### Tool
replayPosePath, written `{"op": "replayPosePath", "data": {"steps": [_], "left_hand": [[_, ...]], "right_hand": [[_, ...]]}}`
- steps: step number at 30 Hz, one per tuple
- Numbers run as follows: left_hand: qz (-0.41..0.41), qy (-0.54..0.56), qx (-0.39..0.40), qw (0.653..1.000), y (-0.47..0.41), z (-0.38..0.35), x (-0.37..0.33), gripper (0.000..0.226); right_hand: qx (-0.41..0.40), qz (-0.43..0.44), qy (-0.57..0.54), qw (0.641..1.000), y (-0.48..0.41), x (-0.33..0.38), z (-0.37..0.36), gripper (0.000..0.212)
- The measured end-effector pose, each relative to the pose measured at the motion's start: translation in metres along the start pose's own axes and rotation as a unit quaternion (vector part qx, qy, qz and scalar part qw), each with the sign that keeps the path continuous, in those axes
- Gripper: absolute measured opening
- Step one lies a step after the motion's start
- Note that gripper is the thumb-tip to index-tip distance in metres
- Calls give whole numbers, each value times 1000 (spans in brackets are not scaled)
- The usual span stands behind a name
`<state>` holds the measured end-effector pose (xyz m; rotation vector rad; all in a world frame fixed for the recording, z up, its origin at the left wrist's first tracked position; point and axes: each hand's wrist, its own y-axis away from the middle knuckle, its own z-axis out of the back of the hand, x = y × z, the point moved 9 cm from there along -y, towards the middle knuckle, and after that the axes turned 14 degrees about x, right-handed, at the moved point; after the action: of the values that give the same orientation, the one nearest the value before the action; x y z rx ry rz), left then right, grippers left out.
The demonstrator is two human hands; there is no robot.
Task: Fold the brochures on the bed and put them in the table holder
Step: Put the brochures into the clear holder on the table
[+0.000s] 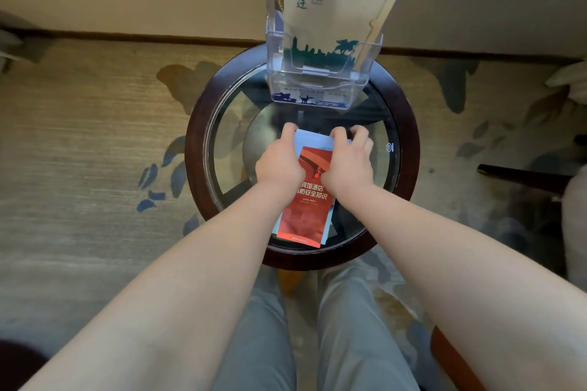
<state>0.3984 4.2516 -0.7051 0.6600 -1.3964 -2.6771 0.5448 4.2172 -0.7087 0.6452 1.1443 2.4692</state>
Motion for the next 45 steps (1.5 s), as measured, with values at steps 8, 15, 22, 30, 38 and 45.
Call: {"op": "replayPosePath", "data": {"steps": [8,15,22,30,38,45], "left_hand": [[-105,-310,-67,942,10,6,-40,53],[-127,-426,-39,895,34,7,-47,38],[-190,-417,-147,877,99,83,-89,23],[-211,-447,-220,841,173,175,-135,17],[-183,-409,-195,873,172,200,-153,28],[-192,-392,-162,885,144,187,-154,28]], "right_hand": [[-9,115,135,984,6,28,4,53],[-5,145,196,970,34,43,18,27],[-81,182,256,946,95,91,93,30],[-143,232,265,925,167,145,194,32],[-159,241,274,917,179,150,228,36],[-115,226,280,926,147,138,217,36]]}}
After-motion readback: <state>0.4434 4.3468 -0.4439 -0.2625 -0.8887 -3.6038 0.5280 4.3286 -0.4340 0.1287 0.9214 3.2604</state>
